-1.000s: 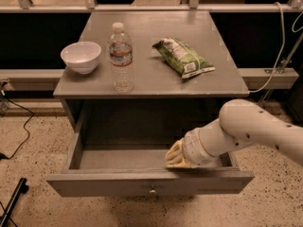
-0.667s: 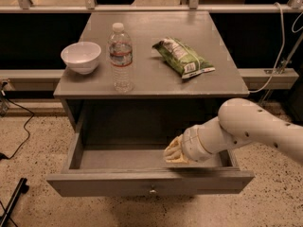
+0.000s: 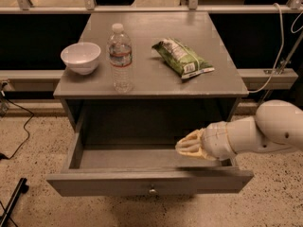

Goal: Open top drawer

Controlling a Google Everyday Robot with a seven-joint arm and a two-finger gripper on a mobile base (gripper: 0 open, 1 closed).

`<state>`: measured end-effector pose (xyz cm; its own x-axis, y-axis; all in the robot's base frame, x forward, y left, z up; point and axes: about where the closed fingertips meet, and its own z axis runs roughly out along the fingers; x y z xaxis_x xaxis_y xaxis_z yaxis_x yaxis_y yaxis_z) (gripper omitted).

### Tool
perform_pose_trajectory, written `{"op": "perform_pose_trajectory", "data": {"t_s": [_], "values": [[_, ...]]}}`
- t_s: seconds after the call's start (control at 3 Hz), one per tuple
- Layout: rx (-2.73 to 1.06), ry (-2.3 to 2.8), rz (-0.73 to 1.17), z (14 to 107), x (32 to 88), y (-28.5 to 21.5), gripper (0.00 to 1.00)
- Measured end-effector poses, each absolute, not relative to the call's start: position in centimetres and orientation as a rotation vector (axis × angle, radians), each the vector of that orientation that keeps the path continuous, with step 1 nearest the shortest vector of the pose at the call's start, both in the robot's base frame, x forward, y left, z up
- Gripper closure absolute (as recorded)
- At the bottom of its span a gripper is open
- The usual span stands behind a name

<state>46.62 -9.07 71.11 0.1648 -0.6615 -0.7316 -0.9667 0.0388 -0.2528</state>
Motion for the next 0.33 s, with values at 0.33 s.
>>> {"op": "perform_pose_trajectory", "data": {"t_s": [0.33], "values": [[-1.677, 1.559, 0.519, 71.46, 46.21, -9.99, 0.82]]}}
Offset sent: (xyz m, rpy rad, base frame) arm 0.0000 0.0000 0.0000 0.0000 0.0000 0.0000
